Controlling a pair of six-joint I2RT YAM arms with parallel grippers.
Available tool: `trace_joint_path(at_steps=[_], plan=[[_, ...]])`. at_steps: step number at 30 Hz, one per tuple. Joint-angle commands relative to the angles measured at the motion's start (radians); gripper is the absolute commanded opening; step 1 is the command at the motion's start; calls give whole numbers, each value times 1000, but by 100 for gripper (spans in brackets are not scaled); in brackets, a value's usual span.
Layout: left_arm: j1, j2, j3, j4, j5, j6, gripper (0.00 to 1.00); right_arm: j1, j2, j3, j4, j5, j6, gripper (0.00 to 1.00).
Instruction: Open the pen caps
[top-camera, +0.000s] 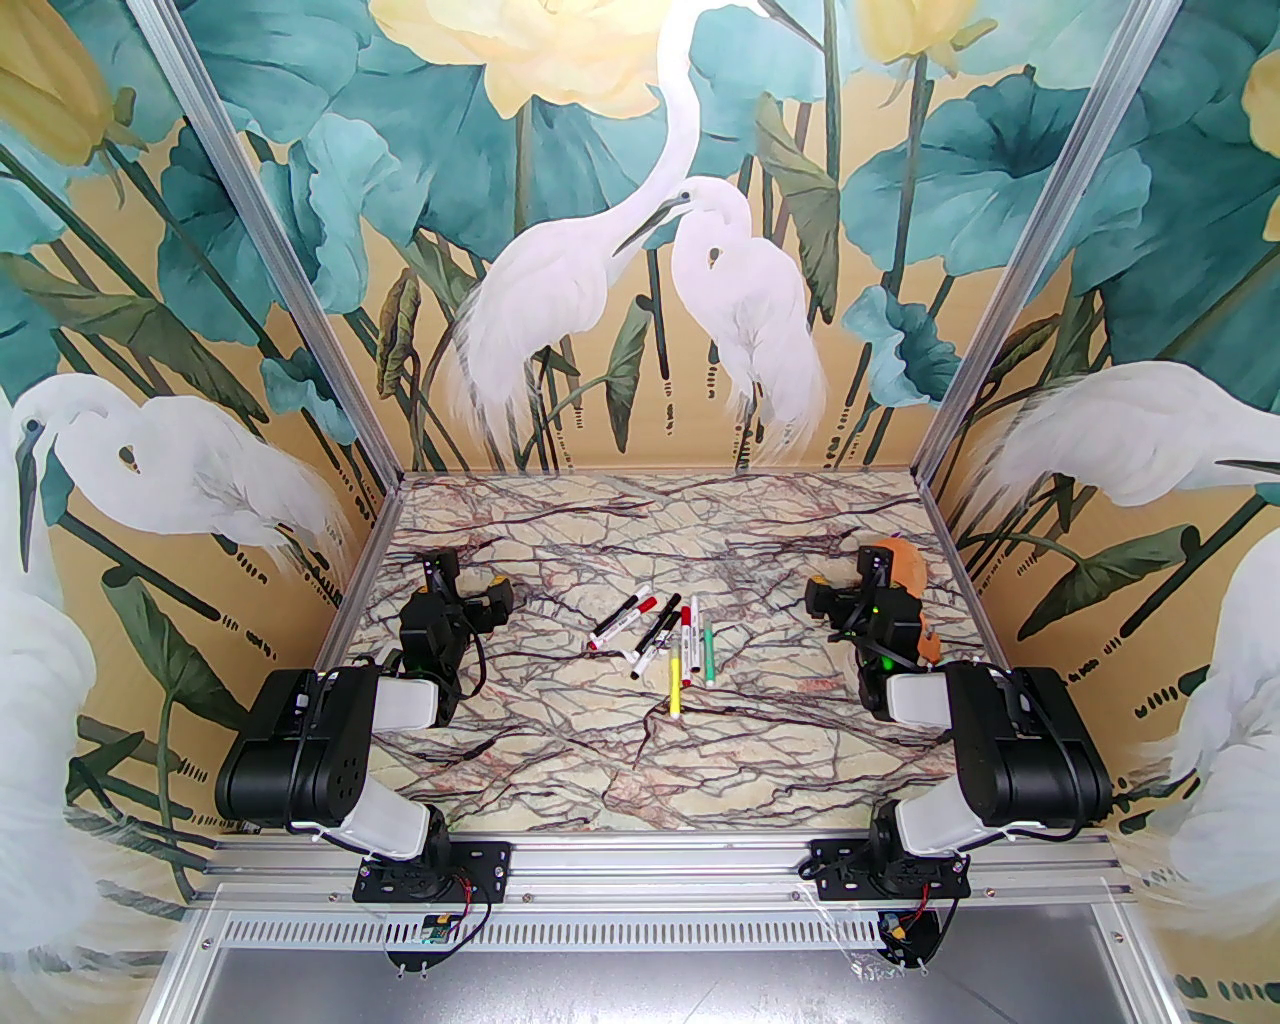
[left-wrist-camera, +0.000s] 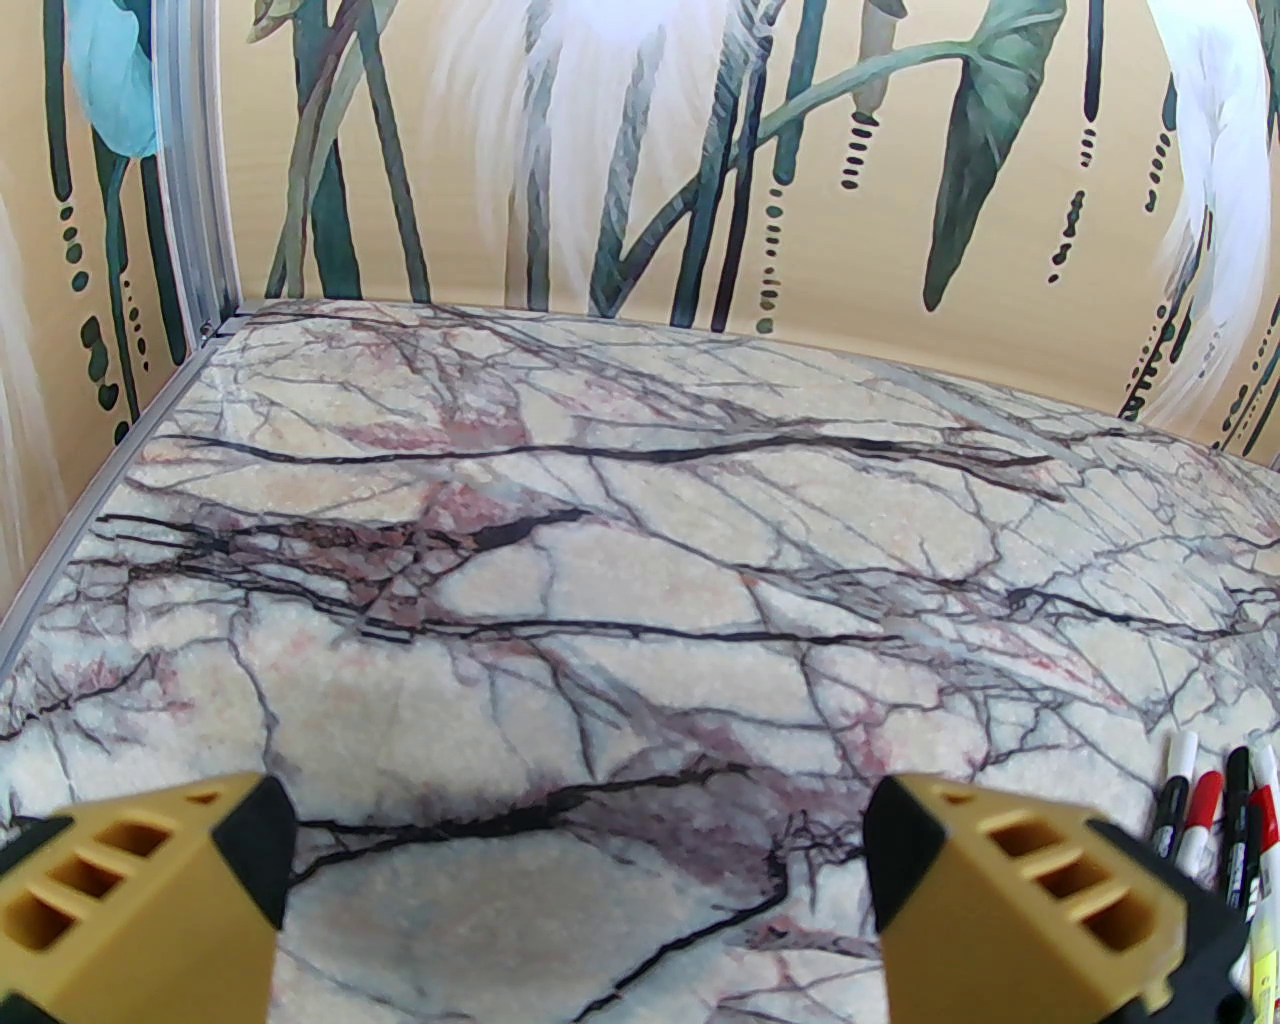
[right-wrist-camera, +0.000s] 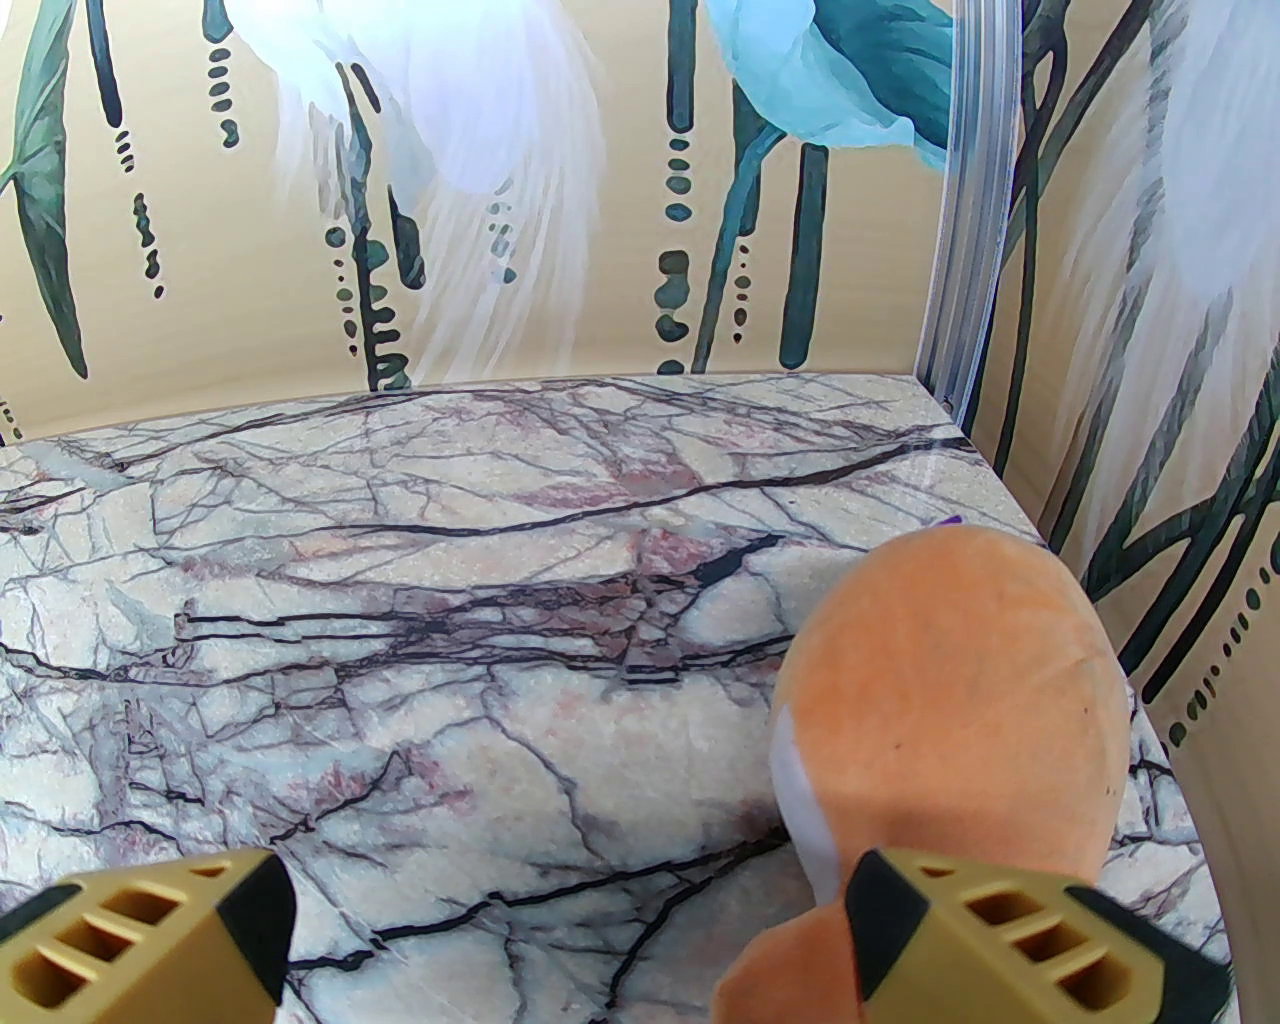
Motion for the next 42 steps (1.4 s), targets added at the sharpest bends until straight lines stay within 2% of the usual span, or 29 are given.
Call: trace_joint_path(at_steps=[1,9,13,18,21,24,27,31,35,37,42], plan=[[6,2,13,-3,23,6,100,6,0,16,-8,10,11,99],[6,-15,-17,38,50,15,100,5,-3,-8,32,21,19,99],[6,-52,-57,81,13,5,100,5,-8,-20,50,19,17,99],[6,-123,-48,0,2,-1,100,5,-49,-30,36,22,17,99],[5,-178,-44,-65,-10,-12,100,5,-120,-19,-45,32,23,99],[4,-286,-17,-233,-21,-53,99,5,-212,5,-184,54,39,99],[-14,-430,57,-501,-41,-117,99,11,-344,42,-368,57,83,99],[-61,-544,180,-792,-41,-238,100,13,-498,129,-657,-6,189,99],[-126,-568,261,-948,8,-291,99,15,-573,166,-819,-18,278,99],[-144,-563,299,-1012,67,-322,100,15,-608,167,-868,-20,332,99],[-181,-497,402,-1147,187,-352,99,15,-678,149,-938,-127,416,99]])
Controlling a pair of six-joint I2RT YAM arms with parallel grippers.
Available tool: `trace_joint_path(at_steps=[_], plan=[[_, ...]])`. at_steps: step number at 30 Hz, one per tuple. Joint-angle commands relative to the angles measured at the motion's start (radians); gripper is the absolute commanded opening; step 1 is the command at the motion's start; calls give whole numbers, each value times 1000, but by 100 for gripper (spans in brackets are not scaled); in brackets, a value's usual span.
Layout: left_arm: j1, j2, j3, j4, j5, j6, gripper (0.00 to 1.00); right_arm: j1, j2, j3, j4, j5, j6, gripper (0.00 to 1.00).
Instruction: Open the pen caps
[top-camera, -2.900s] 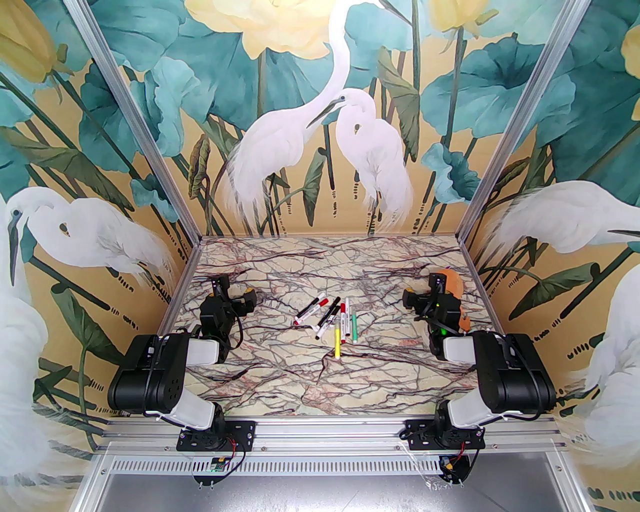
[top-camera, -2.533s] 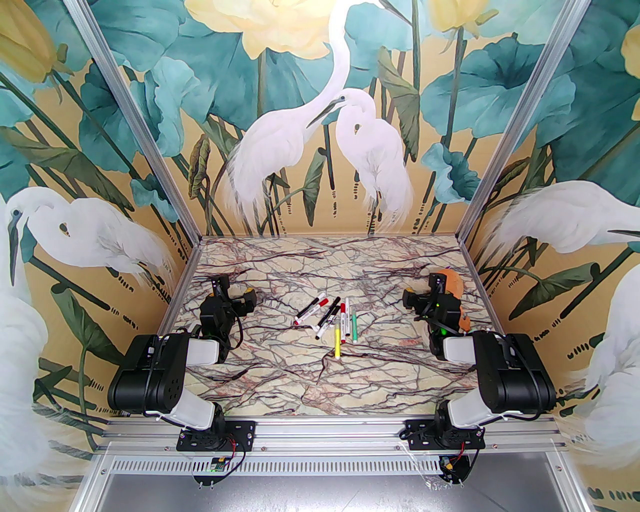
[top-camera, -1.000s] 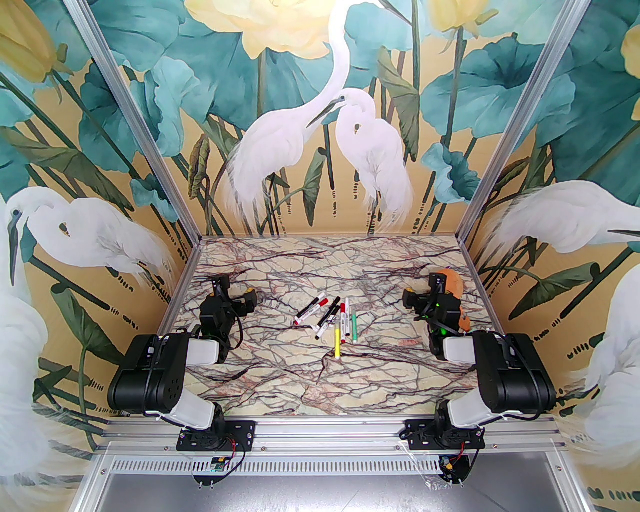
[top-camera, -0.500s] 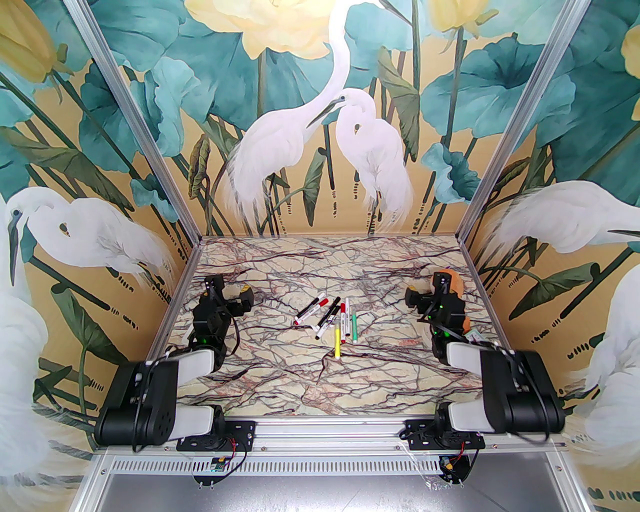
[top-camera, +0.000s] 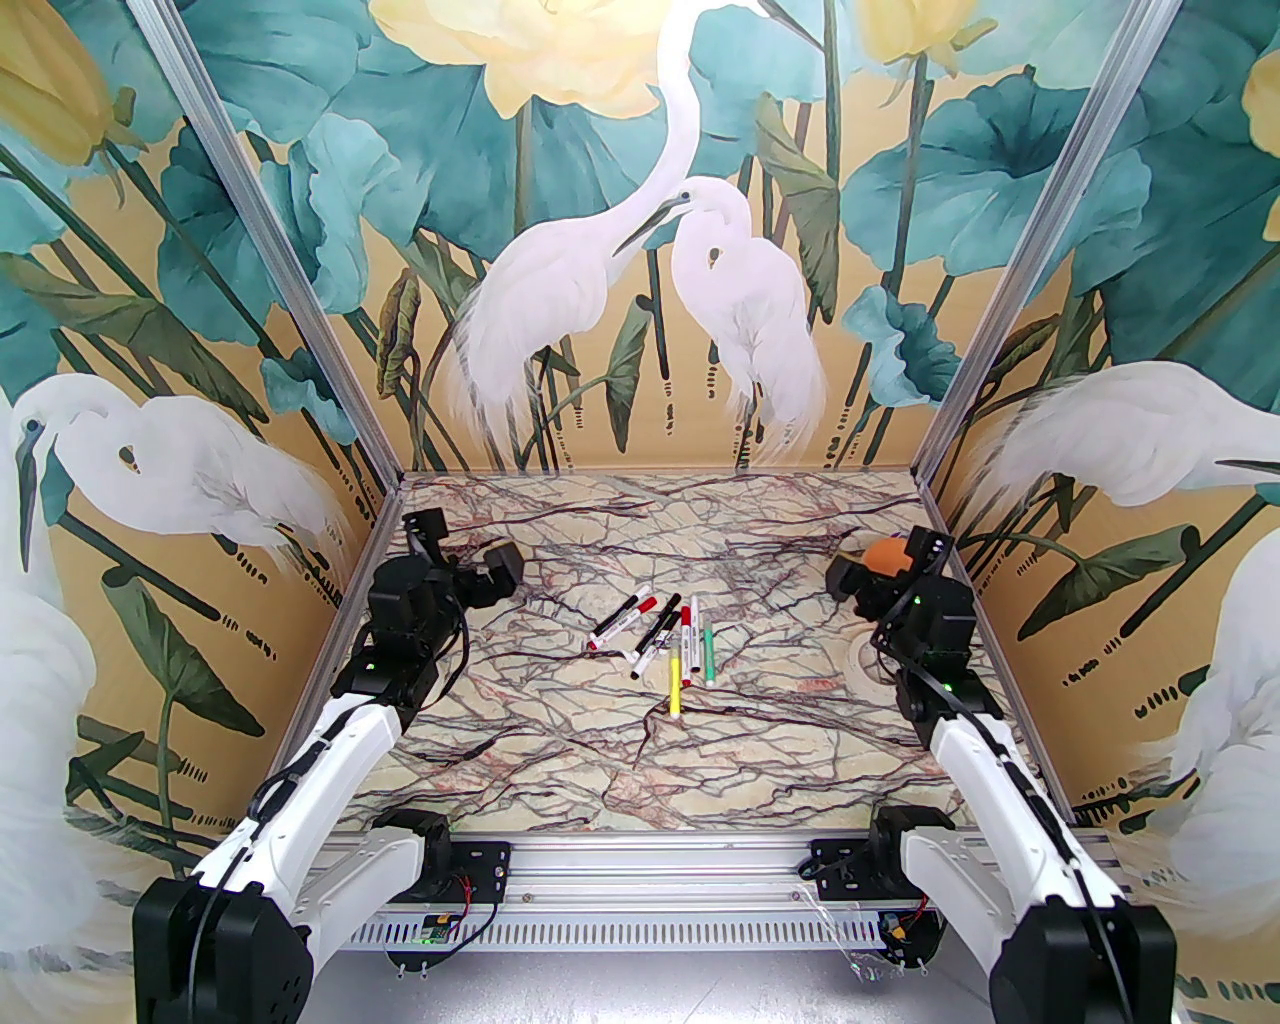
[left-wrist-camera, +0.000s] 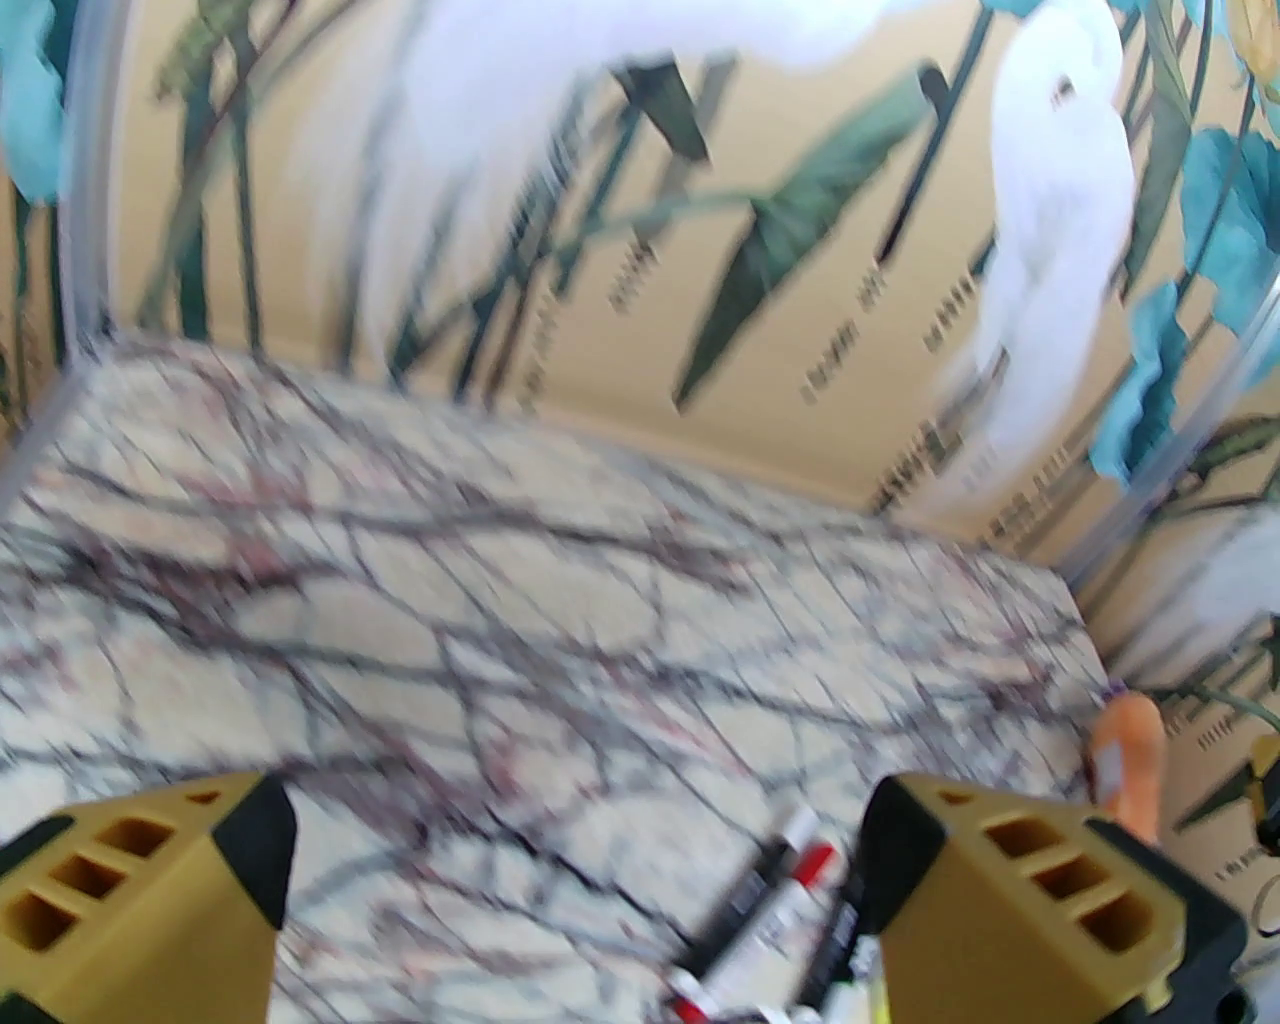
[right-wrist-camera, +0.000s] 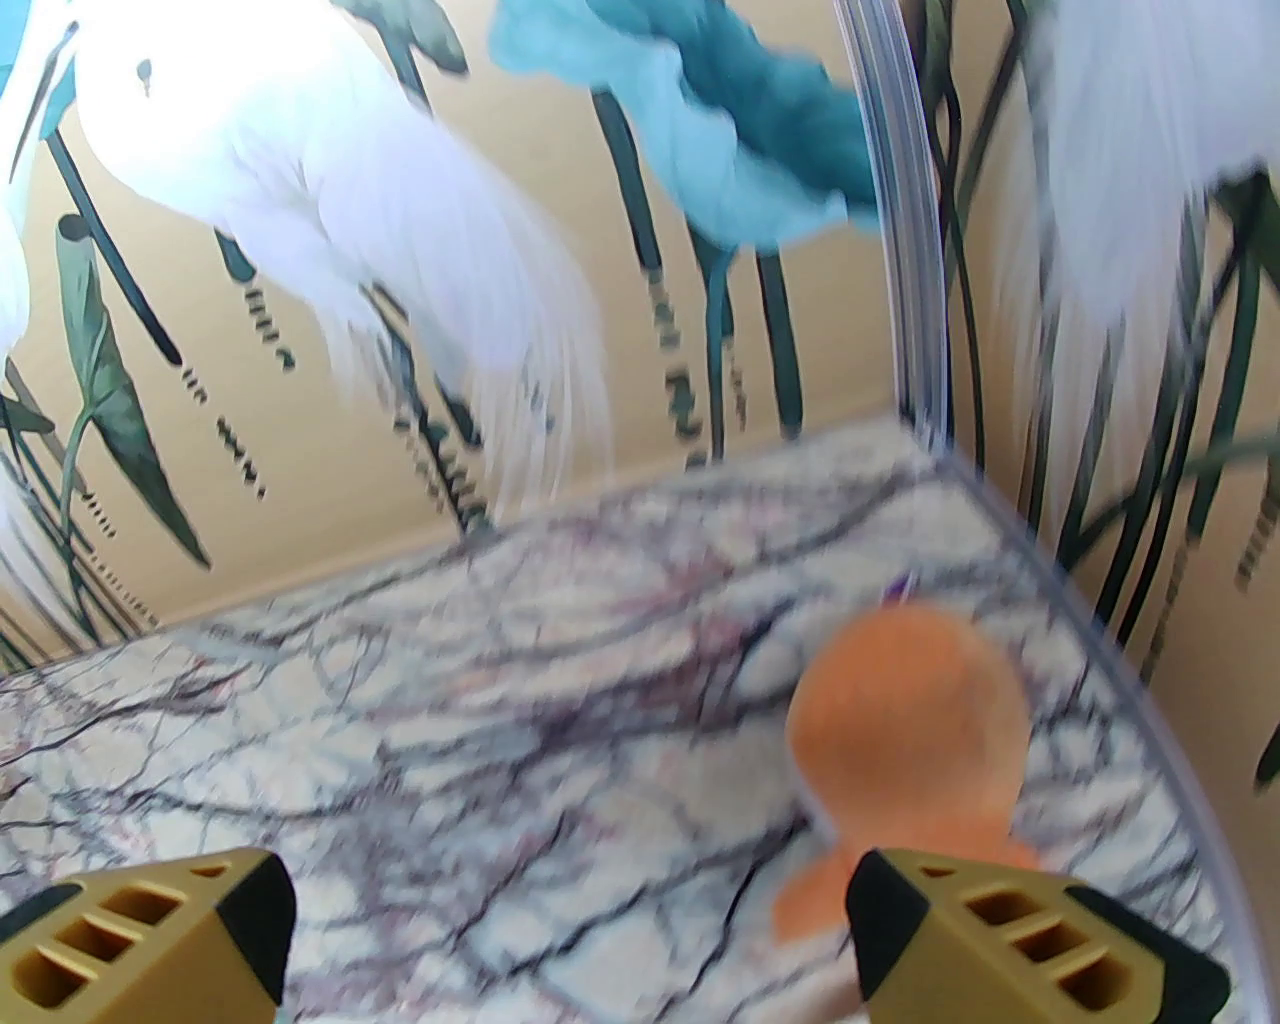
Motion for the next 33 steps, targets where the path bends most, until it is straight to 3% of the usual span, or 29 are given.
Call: trace_joint_path(at_steps=[1,6,10,19,23,33], plan=[[-27,66,91,-214,111,-34,99,8,-46,-14,-123,-91,111,99],[-46,208,222,-355,216,28,99,6,-87,-50,-182,-169,159,99],[-94,346,330,-445,232,89,100,6,-94,-61,-214,-247,153,99],[-185,589,469,-480,225,158,99,7,-132,-70,-289,-258,157,99],[-219,705,565,-535,204,178,95,7,-134,-60,-333,-284,153,99],[-278,951,822,-730,141,287,67,8,-213,-45,-460,-311,157,99]])
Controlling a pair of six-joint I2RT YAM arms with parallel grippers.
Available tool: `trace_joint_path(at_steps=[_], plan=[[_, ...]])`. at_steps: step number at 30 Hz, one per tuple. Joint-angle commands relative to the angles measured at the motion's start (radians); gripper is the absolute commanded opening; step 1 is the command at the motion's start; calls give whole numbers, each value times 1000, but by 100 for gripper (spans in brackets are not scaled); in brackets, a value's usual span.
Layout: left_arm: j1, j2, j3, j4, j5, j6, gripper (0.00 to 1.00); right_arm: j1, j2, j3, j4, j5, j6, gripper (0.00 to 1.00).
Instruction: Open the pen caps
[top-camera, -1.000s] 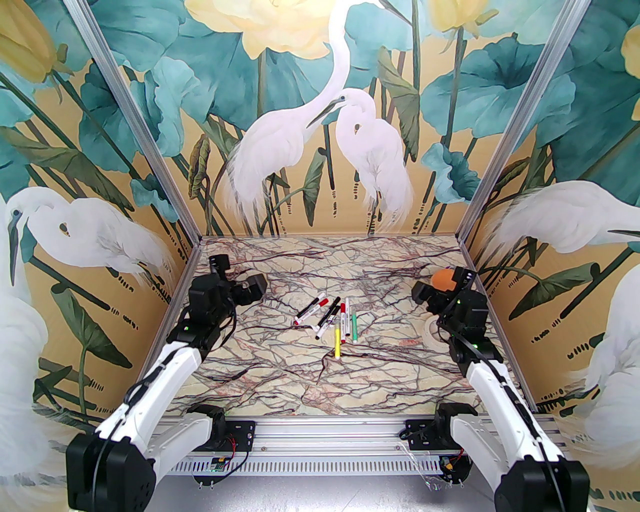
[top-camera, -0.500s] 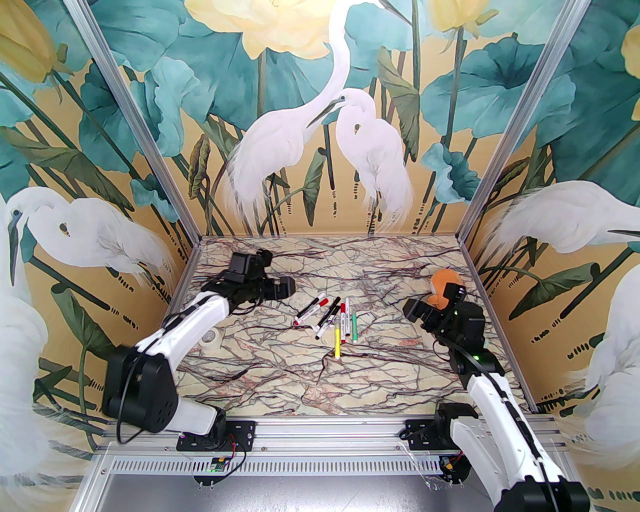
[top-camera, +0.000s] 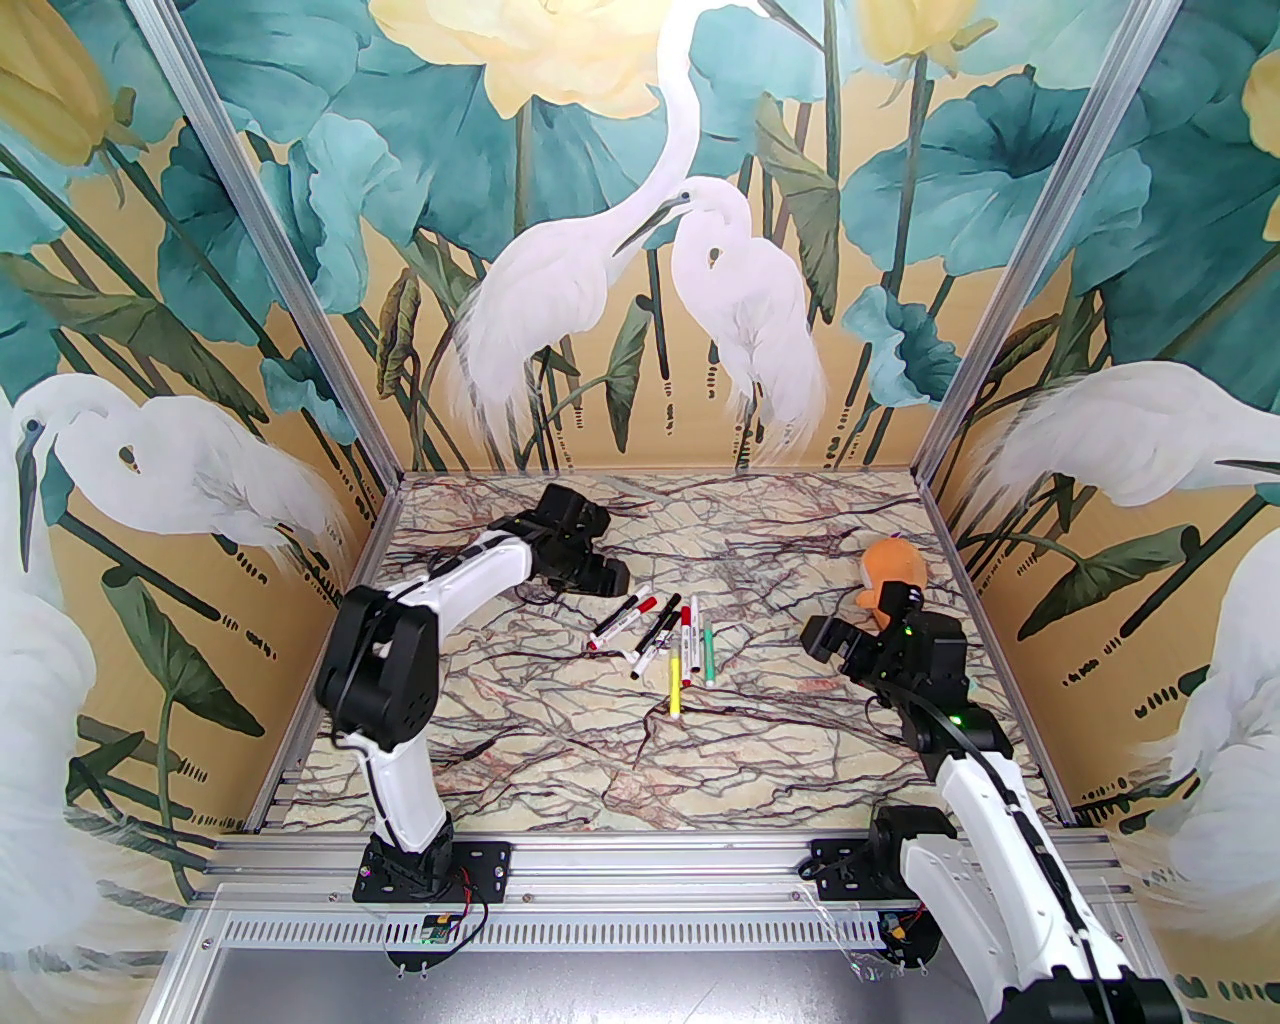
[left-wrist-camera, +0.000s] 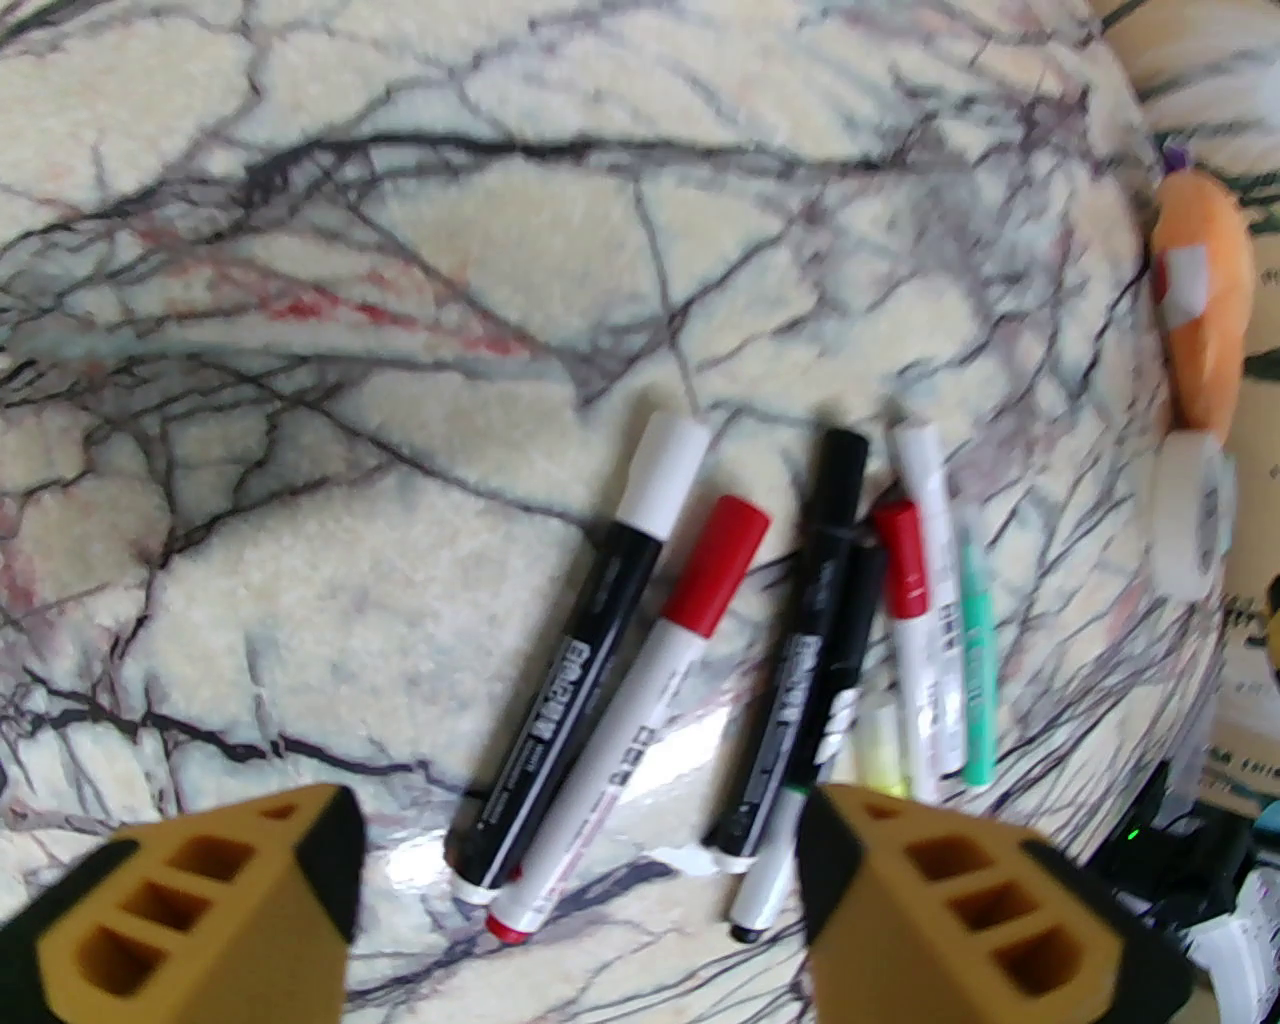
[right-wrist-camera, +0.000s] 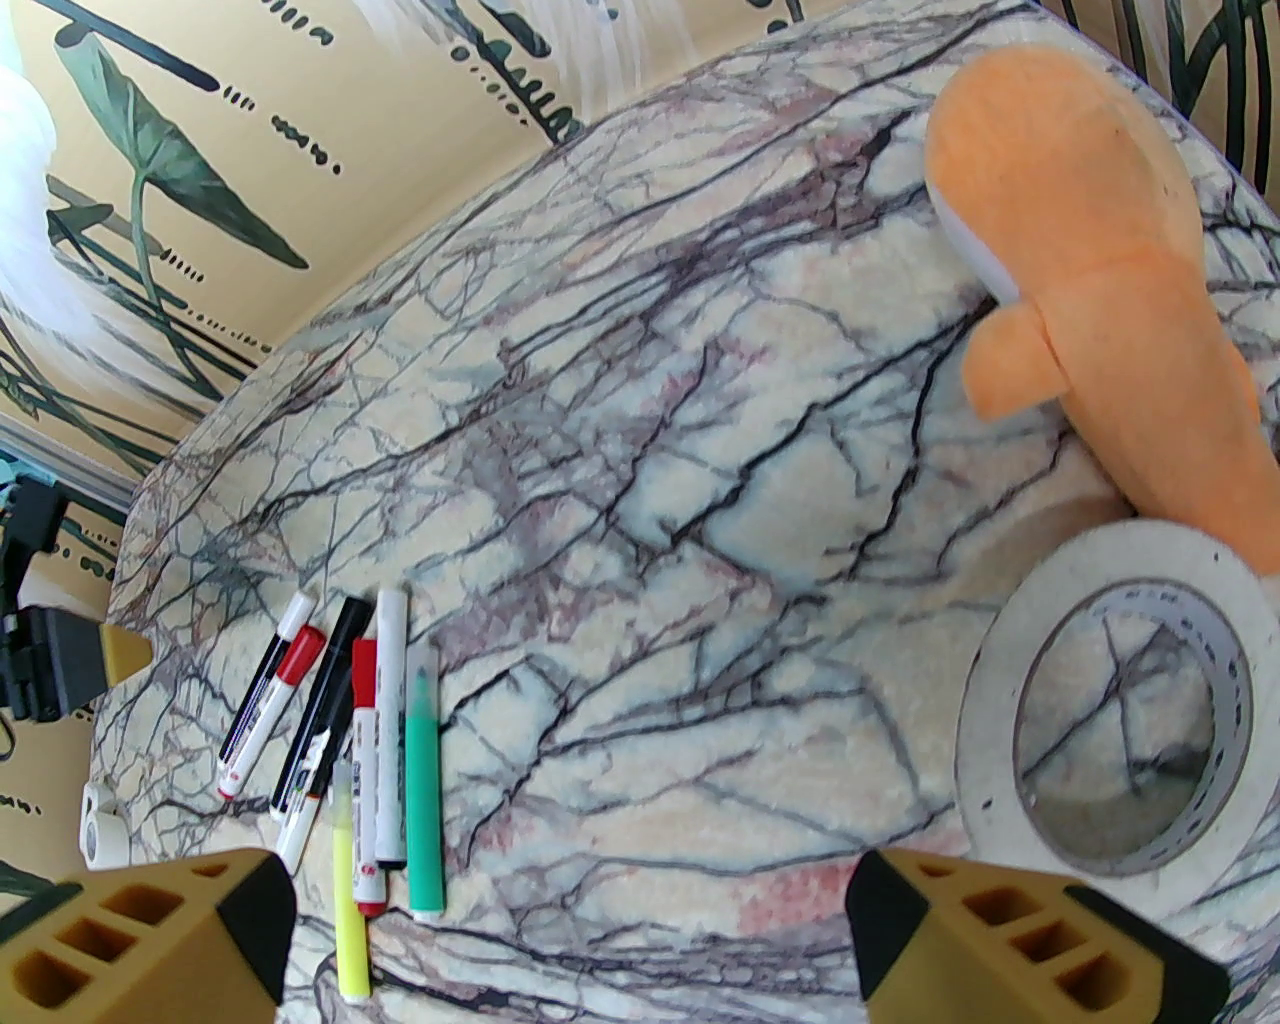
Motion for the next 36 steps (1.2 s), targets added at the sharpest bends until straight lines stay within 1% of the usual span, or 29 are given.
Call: trace_joint_path(at_steps=[1,3,4,7,9,13,15,20,22,28,36], plan=[[-27,48,73,-105,-38,63,66,4,-54,7,-39,-31,13,99],[-42,66,97,-124,-39,70,60,4,-68,-8,-34,-23,12,99],[-51,76,105,-130,-44,76,58,4,-71,-12,-33,-13,14,99],[-70,106,133,-148,-84,78,57,4,-67,-8,-38,-9,10,99],[-78,124,149,-159,-108,79,54,4,-65,-6,-41,-11,10,99],[-85,154,174,-173,-126,87,53,4,-68,-12,-42,-18,14,99],[-85,170,186,-182,-136,90,50,3,-69,-11,-41,-19,13,99],[-85,191,207,-192,-151,95,48,4,-65,-15,-43,-25,16,99],[-85,200,213,-200,-155,96,47,4,-65,-17,-43,-26,17,99],[-85,234,236,-217,-142,109,40,4,-65,-17,-44,-30,17,99],[-85,258,248,-223,-132,110,36,4,-74,-20,-44,-33,21,99]])
